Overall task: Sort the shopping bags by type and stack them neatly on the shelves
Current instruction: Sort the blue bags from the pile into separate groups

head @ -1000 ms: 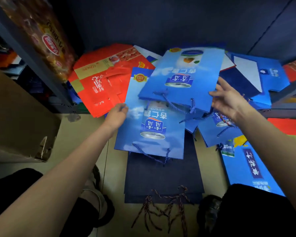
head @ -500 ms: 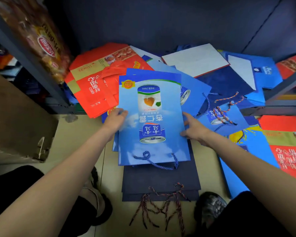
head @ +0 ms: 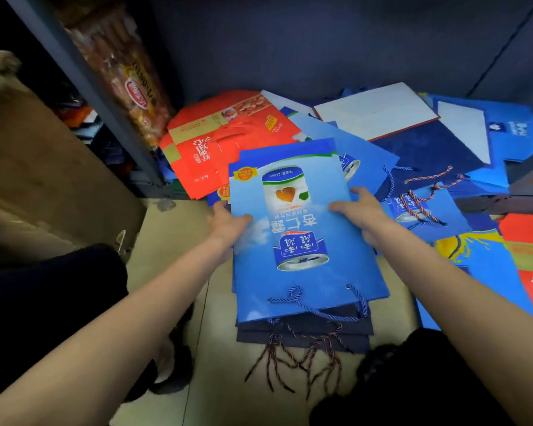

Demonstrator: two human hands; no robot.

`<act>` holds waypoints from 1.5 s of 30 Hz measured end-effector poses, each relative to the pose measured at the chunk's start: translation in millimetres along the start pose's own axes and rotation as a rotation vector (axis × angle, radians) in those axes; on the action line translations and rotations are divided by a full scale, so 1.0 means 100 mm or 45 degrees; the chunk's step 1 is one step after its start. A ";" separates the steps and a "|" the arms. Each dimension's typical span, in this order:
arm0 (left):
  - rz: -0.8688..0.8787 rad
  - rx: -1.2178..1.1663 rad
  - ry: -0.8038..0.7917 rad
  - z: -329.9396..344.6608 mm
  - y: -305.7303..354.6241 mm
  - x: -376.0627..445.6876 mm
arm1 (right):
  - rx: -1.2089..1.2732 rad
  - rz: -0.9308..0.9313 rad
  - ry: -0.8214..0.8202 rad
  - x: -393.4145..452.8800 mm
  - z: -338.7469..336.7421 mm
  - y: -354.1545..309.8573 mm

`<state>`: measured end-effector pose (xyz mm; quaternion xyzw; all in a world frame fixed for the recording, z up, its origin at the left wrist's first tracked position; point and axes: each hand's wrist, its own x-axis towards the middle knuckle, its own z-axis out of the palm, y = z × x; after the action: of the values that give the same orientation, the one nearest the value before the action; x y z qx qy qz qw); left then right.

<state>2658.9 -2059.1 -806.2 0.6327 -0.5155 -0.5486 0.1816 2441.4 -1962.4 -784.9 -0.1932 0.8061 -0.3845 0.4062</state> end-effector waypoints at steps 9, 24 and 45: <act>0.052 -0.132 0.299 -0.32 -0.48 -0.44 | -0.162 -0.900 0.287 -0.53 0.61 0.23; -0.426 -0.603 0.296 -1.33 -1.40 -0.32 | -0.804 -1.418 -0.230 -0.99 1.79 -0.23; -0.650 0.193 0.323 -1.29 -2.51 -0.31 | -1.487 -0.685 -0.864 -0.94 2.39 0.75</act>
<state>2890.4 -1974.9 -946.9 0.8172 -0.3525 -0.4530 0.0529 2689.5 -1966.9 -884.7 -0.6788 0.6340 0.1032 0.3558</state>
